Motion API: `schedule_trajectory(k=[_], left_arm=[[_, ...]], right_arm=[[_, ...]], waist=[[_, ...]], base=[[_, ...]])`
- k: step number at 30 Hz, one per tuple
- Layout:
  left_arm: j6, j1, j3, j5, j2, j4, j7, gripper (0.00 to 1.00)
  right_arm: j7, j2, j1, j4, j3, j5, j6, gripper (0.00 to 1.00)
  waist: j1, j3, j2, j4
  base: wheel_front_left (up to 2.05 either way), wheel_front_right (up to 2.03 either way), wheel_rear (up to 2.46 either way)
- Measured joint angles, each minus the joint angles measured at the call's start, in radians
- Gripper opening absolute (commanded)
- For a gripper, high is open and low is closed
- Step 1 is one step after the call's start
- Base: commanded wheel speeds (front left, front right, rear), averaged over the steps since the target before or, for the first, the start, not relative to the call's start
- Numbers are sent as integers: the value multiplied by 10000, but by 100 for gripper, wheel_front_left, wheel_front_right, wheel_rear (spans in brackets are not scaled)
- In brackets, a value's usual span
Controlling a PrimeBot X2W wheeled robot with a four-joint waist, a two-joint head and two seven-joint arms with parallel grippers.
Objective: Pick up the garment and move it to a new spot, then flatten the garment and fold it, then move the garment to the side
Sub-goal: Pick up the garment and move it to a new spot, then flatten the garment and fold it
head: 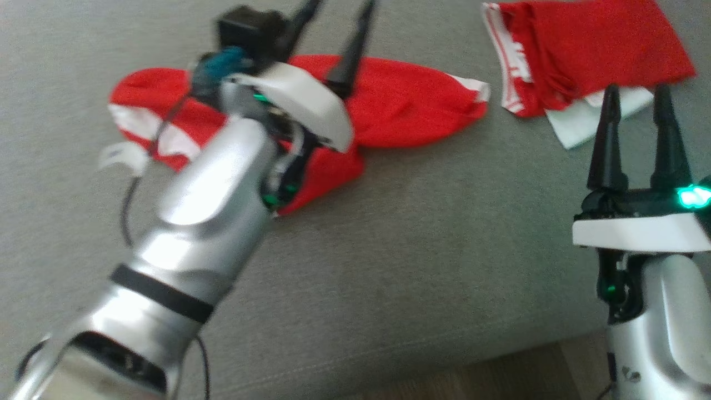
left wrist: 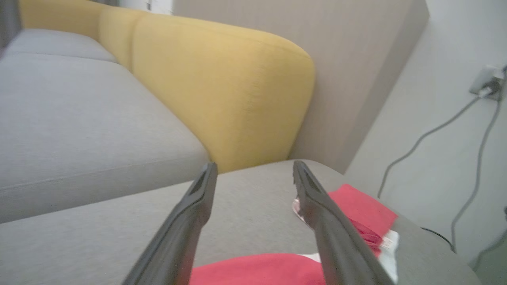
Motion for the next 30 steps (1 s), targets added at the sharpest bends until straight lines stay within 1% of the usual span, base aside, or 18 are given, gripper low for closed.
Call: schedule_trajectory(k=[4,8,10,13,16,19,21,24,26,27,28,29,30], left_arm=[[73,386,832,-196,756,-155,-219,100],[146,1734,1565,-211,1430,-953,-232,100],[165,2661,1937,-165,1616,-1609,-268,100],[244,4076,2468,113,1708,-2518,-293,100],[337,5477,3018,391,1565,-3294,-293,100],[309,6628,3622,523,1080,-3820,-293,100],[217,7063,3927,690,736,-3923,-293,100],[-63,7204,4217,1051,468,-3952,-293,100],[-198,7185,4320,1290,355,-3965,-293,100],[-244,7186,4399,1379,297,-3965,-293,100],[-303,7185,4514,1413,234,-3963,-293,100],[-401,7182,4640,1517,142,-3893,-293,100],[-479,7180,4683,1576,109,-3843,-293,100]], right_arm=[[8,-2,226,6,265,-313,0,100],[238,0,616,46,522,-594,0,100],[355,0,814,58,589,-600,0,100],[495,0,1043,130,640,-688,0,100],[570,0,1253,219,750,-696,0,100],[639,2,1501,293,842,-706,0,100],[683,0,1607,311,909,-759,-2,100],[851,-2,1649,307,1254,-757,-2,100],[1154,-4,1648,341,1766,-685,0,100],[1400,-40,1647,384,2201,-570,-2,100],[1586,-111,1647,407,2702,-453,0,100],[1944,-253,1597,506,3572,-63,0,100],[2125,-357,1541,589,3893,86,0,100]], waist=[[0,-312,0,688],[0,-644,0,1446],[0,-798,0,1810],[0,-1017,0,2295],[0,-1253,0,2669],[0,-1449,0,2964],[0,-1544,0,3123],[0,-1628,0,3322],[0,-1633,1,3417],[-1,-1599,0,3445],[-1,-1545,0,3467],[0,-1444,0,3518],[-1,-1410,0,3552]], base=[[0,0,0],[0,0,0],[0,0,0],[0,0,0],[0,0,0],[0,0,0],[0,0,0],[0,0,0],[0,0,0],[0,0,0],[0,0,0],[0,0,0],[0,0,0]])
